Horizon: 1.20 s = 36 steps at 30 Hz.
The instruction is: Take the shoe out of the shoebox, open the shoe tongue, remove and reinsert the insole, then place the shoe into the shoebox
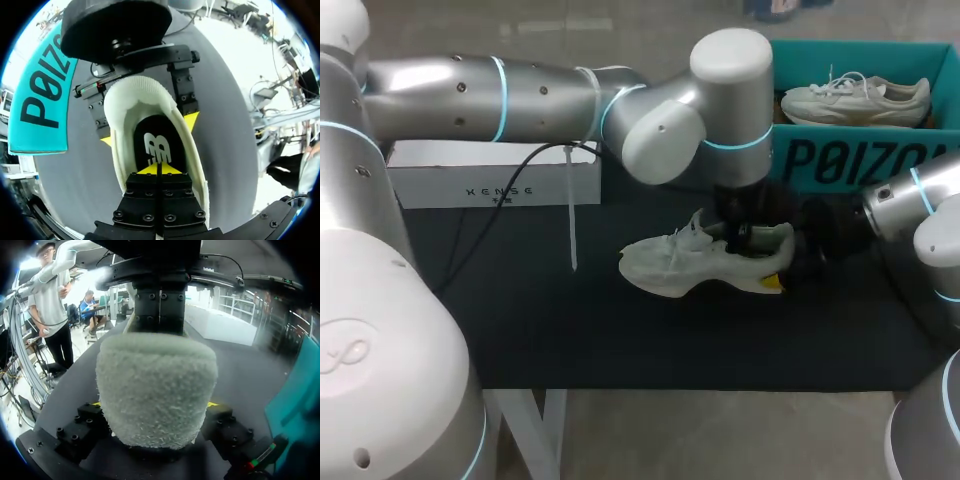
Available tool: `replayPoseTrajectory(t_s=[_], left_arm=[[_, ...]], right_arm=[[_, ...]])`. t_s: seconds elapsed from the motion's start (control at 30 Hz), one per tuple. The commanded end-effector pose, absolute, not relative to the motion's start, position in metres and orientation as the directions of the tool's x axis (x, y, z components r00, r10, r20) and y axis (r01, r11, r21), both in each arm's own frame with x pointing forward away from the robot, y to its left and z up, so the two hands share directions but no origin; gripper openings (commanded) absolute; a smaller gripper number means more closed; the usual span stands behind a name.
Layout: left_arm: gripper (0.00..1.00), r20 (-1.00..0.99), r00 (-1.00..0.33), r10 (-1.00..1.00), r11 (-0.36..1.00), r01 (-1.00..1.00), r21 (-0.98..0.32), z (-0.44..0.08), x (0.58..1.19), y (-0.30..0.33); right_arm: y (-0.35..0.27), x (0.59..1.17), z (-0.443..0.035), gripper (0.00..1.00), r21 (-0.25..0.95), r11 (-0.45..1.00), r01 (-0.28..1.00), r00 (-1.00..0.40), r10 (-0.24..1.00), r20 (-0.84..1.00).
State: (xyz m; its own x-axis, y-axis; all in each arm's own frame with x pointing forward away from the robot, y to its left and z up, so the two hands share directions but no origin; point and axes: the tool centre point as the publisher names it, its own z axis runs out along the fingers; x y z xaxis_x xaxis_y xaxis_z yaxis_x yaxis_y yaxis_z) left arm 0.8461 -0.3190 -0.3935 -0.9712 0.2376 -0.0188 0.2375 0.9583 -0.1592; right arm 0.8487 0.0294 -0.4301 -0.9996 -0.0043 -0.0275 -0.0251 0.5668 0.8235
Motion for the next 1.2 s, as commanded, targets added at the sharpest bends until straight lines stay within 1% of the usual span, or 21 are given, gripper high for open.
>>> replayPoseTrajectory(t_s=[0.03, 0.3, 0.63, 0.7, 0.73, 1.0, 1.2], left_arm=[[0.00, -0.008, -0.975, 0.222, 0.959, 0.219, -0.181, -0.392, 0.845, -0.305], [0.00, 0.001, -0.980, 0.201, 0.961, 0.197, -0.195, -0.386, 0.830, -0.296], [0.00, 0.069, -0.977, 0.203, 0.966, 0.189, -0.177, -0.406, 0.815, -0.293], [0.25, 0.078, -0.978, 0.195, 0.969, 0.179, -0.173, -0.409, 0.816, -0.290], [0.28, 0.078, -0.978, 0.194, 0.969, 0.178, -0.169, -0.410, 0.816, -0.290], [0.28, 0.075, -0.980, 0.182, 0.974, 0.170, -0.147, -0.417, 0.822, -0.288], [0.31, 0.058, -0.978, 0.199, 0.972, 0.190, -0.137, -0.418, 0.816, -0.290]], right_arm=[[0.031, 0.849, -0.434, 0.00, 0.823, 0.568, -0.025, -1.000, -0.002, -0.029], [0.031, 0.849, -0.434, 0.00, 0.823, 0.568, -0.025, -1.000, -0.002, -0.029], [0.031, 0.849, -0.434, 0.00, 0.823, 0.568, -0.025, -1.000, -0.002, -0.029], [0.031, 0.849, -0.434, 0.00, 0.823, 0.568, -0.025, -1.000, -0.002, -0.029], [0.031, 0.849, -0.434, 0.00, 0.823, 0.568, -0.025, -1.000, -0.002, -0.029], [0.031, 0.849, -0.434, 0.00, 0.823, 0.568, -0.025, -1.000, -0.002, -0.029], [0.031, 0.849, -0.434, 0.00, 0.823, 0.568, -0.025, -1.000, -0.002, -0.029]])
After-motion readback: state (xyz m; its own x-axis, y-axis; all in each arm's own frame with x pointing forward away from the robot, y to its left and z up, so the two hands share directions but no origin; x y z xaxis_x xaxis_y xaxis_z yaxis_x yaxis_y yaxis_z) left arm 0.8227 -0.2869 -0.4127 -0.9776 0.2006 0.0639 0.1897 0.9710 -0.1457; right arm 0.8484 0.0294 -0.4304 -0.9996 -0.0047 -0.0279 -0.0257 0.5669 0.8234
